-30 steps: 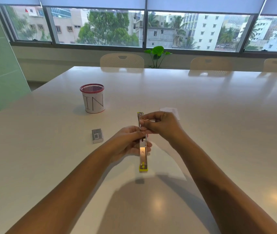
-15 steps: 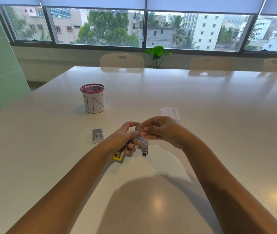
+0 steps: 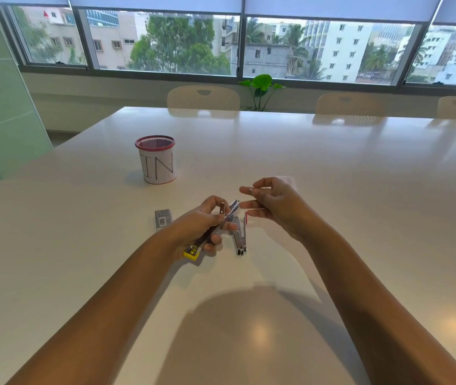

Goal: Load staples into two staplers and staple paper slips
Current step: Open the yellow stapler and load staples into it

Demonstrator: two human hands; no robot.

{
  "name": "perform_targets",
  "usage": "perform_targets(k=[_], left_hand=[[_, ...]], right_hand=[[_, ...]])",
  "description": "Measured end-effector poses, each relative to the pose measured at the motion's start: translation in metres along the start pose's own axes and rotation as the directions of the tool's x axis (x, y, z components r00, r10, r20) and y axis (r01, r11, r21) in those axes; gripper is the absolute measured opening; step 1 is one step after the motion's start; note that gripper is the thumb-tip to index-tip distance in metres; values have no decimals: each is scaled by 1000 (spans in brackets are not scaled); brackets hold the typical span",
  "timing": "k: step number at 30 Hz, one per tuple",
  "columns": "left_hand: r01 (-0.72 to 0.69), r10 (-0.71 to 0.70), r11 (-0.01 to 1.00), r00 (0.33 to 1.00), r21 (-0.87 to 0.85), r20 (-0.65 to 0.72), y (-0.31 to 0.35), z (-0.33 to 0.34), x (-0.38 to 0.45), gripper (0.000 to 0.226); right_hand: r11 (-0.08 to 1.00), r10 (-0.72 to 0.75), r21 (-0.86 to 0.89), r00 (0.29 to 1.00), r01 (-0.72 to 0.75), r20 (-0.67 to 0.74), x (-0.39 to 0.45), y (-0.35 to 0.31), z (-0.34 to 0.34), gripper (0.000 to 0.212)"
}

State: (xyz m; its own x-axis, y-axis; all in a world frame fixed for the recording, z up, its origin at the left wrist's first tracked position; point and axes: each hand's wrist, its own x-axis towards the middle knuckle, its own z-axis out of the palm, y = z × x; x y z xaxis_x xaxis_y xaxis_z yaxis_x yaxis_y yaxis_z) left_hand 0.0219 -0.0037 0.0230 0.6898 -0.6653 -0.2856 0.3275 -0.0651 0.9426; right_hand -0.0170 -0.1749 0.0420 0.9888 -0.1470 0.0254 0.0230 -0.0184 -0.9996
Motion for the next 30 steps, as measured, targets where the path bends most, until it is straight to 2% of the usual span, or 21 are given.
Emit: perform_targets(k=[2, 5, 12, 18, 24, 30], left_hand=[[-44, 44, 996, 999, 82, -2, 0, 1, -1, 23], [-110, 110, 986, 994, 124, 8, -1, 3, -2, 38], [-157, 137, 959, 986, 237, 98, -1, 5, -1, 31], [-164, 154, 961, 986, 222, 63, -1, 5, -3, 28], [-156, 153, 966, 988, 208, 29, 1, 7, -3, 25], [-154, 151, 968, 988, 197, 31, 1, 9, -5, 23]], right_hand=[[997, -27, -75, 1000, 26, -9, 0, 1, 2, 8], [984, -85, -163, 995, 76, -54, 0, 2, 0, 9], [945, -205, -279, 974, 172, -93, -1, 1, -5, 7], [884, -274, -404, 961, 234, -44, -2, 0, -2, 7], [872, -348, -399, 932, 283, -101, -3, 3, 4, 14], [860, -361, -424, 925, 283, -116, -2, 6, 6, 6]])
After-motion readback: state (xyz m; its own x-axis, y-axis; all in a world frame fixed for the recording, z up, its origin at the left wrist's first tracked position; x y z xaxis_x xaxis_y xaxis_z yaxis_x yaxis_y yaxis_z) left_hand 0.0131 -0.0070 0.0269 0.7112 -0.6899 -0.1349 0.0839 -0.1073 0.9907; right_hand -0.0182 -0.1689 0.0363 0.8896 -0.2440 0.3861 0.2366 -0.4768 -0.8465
